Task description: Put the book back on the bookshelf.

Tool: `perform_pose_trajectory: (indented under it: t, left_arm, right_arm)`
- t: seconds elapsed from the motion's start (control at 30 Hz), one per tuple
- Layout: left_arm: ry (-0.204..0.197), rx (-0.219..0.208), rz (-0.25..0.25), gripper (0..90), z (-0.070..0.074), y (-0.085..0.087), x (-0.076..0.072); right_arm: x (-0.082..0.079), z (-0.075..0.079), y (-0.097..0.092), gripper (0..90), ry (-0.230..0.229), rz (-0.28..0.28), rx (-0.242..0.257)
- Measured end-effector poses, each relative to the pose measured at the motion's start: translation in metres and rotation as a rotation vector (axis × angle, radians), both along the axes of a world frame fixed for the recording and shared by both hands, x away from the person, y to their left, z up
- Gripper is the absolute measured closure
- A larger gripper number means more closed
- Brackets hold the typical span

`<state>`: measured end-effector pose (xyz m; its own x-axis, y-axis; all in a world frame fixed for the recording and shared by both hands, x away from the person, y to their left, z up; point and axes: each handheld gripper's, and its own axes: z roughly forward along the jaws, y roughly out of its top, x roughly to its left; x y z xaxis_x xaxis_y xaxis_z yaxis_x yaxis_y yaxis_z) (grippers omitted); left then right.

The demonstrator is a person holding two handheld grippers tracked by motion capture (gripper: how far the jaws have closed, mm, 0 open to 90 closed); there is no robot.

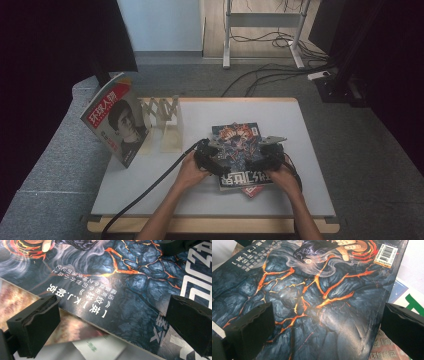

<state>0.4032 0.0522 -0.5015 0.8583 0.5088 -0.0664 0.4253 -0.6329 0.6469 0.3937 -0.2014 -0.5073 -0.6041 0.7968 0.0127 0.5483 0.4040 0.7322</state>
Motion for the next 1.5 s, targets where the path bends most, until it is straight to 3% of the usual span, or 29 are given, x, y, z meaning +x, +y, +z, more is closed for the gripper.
perform_pose_trajectory:
  t: [0.33,0.47,0.53,0.6,0.67,0.73,0.87,0.93,1.03,1.2,1.27,1.33,1.5]
  left_arm:
    - [-0.017,0.039,-0.002,0.0,0.001,-0.01,-0.026]
    - [-0.017,0.048,-0.014,0.0,0.001,-0.011,-0.029]
    - [0.005,0.029,-0.04,0.0,0.004,-0.007,-0.025]
    - [0.027,-0.026,-0.054,0.0,0.008,-0.003,-0.021]
    - [0.004,-0.074,-0.044,0.0,0.016,0.002,-0.015]
    - [-0.019,-0.09,-0.034,0.0,0.022,0.005,-0.01]
    - [-0.043,-0.07,-0.03,0.0,0.029,0.006,0.0]
    - [-0.044,-0.079,-0.031,0.0,0.031,0.007,0.004]
    - [-0.05,-0.043,-0.034,0.0,0.034,0.006,0.011]
    - [-0.057,-0.022,-0.035,0.0,0.038,0.001,0.022]
    - [-0.056,-0.015,-0.035,0.0,0.038,0.0,0.027]
    - [-0.04,-0.041,-0.031,0.0,0.036,0.0,0.032]
    - [-0.038,-0.01,-0.037,0.0,0.029,-0.006,0.043]
  right_arm:
    - [-0.014,0.001,-0.008,0.0,0.007,0.04,-0.005]
    - [-0.019,0.001,-0.01,0.0,0.008,0.049,-0.004]
    - [-0.02,0.0,-0.011,0.0,0.003,0.043,0.005]
    - [-0.021,-0.001,-0.011,0.0,0.001,0.038,0.01]
    - [-0.022,-0.001,-0.012,0.0,0.003,0.039,0.014]
    - [-0.025,0.0,-0.013,0.0,0.01,0.035,0.018]
    - [-0.031,0.0,-0.015,0.0,-0.002,0.035,0.011]
    - [-0.034,0.0,-0.016,0.0,-0.01,0.036,0.005]
    - [-0.039,0.001,-0.018,0.0,-0.02,0.035,-0.003]
    - [-0.048,0.004,-0.023,0.0,-0.035,0.034,0.001]
    - [-0.052,0.006,-0.025,0.0,-0.046,0.034,0.008]
    - [-0.055,0.008,-0.027,0.0,-0.055,0.031,0.014]
    - [-0.062,0.007,-0.029,0.0,-0.056,0.037,0.011]
